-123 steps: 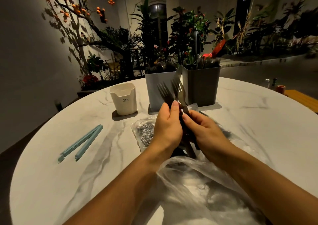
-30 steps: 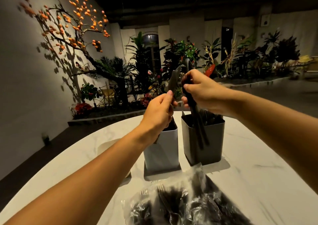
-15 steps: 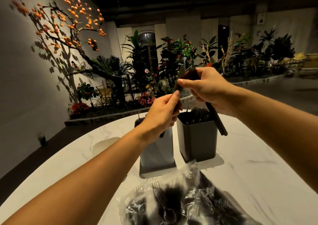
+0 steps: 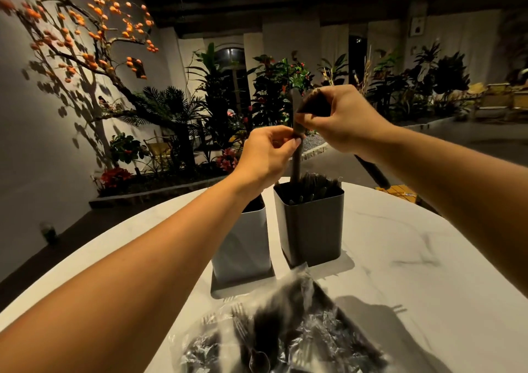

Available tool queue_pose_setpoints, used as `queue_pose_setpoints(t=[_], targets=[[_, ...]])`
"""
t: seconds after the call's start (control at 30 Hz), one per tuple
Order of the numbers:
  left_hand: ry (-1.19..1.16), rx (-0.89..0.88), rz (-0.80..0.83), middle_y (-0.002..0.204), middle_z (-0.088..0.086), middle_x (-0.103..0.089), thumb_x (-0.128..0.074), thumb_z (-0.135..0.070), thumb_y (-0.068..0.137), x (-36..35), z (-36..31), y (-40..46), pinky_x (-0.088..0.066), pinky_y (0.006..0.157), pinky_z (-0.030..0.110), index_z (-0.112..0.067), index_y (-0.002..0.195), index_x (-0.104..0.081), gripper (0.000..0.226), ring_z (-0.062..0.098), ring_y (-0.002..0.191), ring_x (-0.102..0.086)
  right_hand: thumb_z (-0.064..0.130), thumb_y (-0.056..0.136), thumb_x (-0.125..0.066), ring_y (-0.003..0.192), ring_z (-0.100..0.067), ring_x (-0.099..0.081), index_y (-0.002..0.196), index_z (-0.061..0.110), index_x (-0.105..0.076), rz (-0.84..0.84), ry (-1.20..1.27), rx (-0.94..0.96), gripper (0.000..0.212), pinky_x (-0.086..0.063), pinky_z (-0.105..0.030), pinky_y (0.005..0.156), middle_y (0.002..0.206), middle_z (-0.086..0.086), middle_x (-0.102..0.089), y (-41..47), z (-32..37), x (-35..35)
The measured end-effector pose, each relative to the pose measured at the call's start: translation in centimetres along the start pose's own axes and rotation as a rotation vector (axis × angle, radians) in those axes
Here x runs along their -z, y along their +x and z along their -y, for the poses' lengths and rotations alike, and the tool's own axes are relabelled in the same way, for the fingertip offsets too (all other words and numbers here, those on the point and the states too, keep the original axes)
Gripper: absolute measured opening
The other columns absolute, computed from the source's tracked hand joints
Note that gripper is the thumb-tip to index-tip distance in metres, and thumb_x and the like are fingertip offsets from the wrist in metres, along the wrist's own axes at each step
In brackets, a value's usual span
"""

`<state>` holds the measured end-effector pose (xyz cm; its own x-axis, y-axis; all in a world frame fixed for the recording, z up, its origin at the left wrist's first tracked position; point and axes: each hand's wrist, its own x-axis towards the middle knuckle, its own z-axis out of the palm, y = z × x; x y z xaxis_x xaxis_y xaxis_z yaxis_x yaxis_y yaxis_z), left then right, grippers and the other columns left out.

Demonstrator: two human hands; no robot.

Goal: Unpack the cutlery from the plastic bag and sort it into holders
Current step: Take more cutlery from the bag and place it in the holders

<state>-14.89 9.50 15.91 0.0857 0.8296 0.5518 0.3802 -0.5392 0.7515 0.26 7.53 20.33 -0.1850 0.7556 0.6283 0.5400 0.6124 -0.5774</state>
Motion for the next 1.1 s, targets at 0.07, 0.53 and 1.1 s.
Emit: queue_pose_setpoints(t=[0.07, 0.53, 1.1], targets=[[0.057, 0.035, 0.004, 0.095, 0.006, -0.076, -0.068, -0.013, 0.095, -0.8, 1.5, 0.6, -0.057, 0.092, 0.033, -0.01, 0.104, -0.076, 0.013, 0.022, 0.095, -0.07, 0.021, 0.093, -0.066, 0.092, -0.006, -0.062, 0.097, 0.028, -0.066, 0.022, -0.053, -0.056, 0.008, -0.049, -0.019, 0.077, 0.096, 0.007, -0.067, 0.2, -1.4, -0.6], [0.213, 0.081, 0.081, 0.101, -0.002, -0.069, -0.068, -0.012, 0.094, -1.9, 5.4, 1.4, -0.055, 0.087, 0.028, -0.021, 0.124, -0.064, 0.031, 0.013, 0.096, -0.066, 0.028, 0.09, -0.07, 0.081, -0.021, -0.065, 0.101, 0.016, -0.068, 0.202, -0.2, -0.323, 0.016, -0.055, -0.034, 0.068, 0.09, -0.007, -0.069, 0.8, -7.0, -4.0], [-0.069, 0.205, 0.264, 0.064, 0.006, -0.044, -0.053, -0.018, 0.101, 3.2, 0.2, -3.0, -0.027, 0.052, 0.028, -0.005, 0.082, -0.064, 0.025, 0.013, 0.054, -0.036, 0.012, 0.106, -0.037, 0.078, -0.013, -0.057, 0.1, 0.011, -0.061, 0.191, 0.687, -0.401, 0.025, -0.051, -0.026, 0.069, 0.091, -0.005, -0.058, -0.4, 2.3, -4.0]])
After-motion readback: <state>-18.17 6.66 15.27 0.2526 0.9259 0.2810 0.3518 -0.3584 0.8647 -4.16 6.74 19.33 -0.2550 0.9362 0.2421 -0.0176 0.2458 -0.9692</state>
